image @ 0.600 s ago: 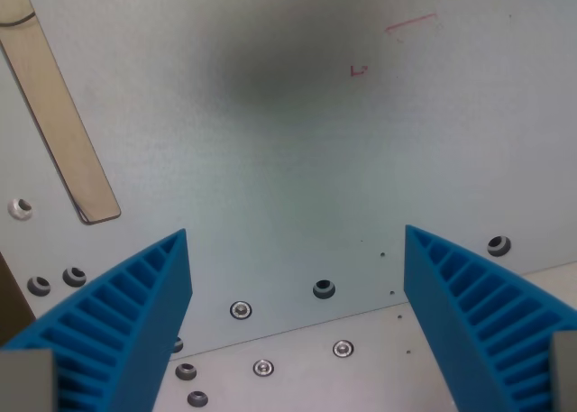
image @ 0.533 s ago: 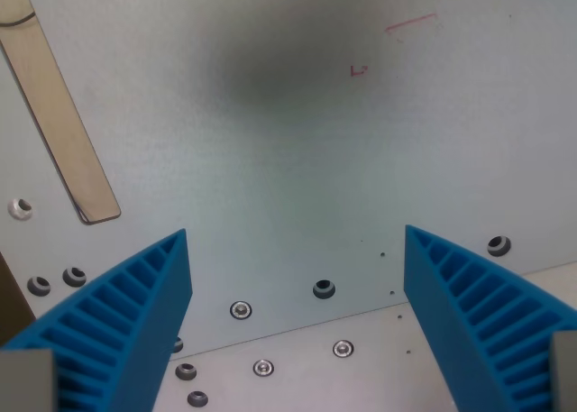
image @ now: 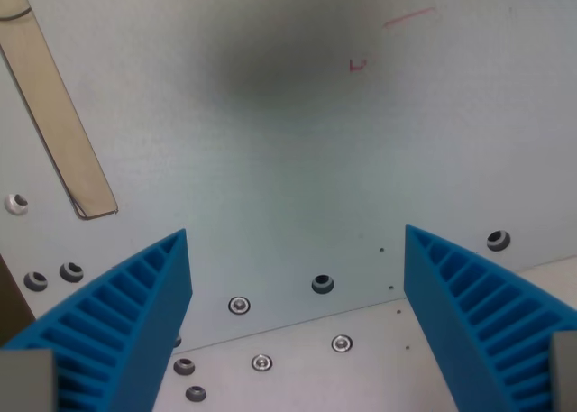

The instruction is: Rotate around gripper negative y

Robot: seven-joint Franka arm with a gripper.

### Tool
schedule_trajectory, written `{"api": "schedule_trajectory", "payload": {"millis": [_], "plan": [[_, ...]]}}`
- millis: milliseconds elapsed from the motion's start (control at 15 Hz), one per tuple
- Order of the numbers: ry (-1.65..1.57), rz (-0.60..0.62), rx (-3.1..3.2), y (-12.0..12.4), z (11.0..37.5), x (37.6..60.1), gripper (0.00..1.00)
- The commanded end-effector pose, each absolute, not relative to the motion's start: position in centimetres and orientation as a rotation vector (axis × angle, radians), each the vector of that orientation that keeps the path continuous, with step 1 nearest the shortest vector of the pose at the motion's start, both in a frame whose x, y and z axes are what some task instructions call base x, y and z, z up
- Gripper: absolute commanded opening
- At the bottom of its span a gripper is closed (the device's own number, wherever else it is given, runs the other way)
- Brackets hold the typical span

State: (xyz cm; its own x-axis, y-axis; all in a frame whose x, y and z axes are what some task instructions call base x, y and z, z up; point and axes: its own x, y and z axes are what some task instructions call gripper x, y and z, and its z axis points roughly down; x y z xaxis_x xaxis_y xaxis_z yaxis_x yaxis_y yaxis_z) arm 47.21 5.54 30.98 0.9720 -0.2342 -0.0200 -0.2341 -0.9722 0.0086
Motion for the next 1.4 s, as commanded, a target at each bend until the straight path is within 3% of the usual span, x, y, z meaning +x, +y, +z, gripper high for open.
{"api": "schedule_trajectory", "payload": {"millis": [67,1400], "plan": [[-0.372,-0.19,3.123,5.54,31.35,47.43,1.0],[-0.371,-0.557,3.107,5.54,31.35,47.43,1.0]]}}
